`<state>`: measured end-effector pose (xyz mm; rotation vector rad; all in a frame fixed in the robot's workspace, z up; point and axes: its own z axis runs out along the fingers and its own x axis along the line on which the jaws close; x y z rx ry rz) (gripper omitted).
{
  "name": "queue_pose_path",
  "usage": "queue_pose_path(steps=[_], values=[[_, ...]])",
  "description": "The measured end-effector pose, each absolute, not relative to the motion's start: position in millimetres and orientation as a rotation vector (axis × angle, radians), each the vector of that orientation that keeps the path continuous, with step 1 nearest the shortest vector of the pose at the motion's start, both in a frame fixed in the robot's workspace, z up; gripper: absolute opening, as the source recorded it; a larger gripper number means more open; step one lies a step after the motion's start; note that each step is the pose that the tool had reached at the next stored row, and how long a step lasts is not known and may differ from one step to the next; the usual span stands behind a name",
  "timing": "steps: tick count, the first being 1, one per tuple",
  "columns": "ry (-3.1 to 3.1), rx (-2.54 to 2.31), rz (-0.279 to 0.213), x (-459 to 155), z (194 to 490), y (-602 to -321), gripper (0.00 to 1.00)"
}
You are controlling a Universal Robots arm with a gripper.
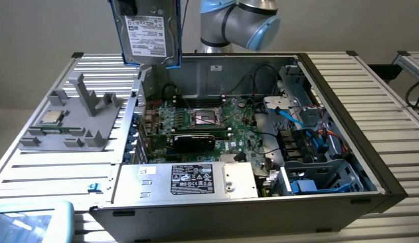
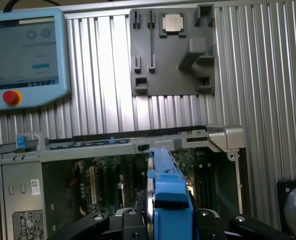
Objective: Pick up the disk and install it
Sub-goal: 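Pick up the disk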
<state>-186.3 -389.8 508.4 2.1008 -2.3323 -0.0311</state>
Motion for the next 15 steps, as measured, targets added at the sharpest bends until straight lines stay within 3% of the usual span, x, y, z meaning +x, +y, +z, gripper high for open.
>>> queue_pose_path(steps=[15], values=[[-2.332, 2.101, -0.032, -134, 508, -427, 0.37]])
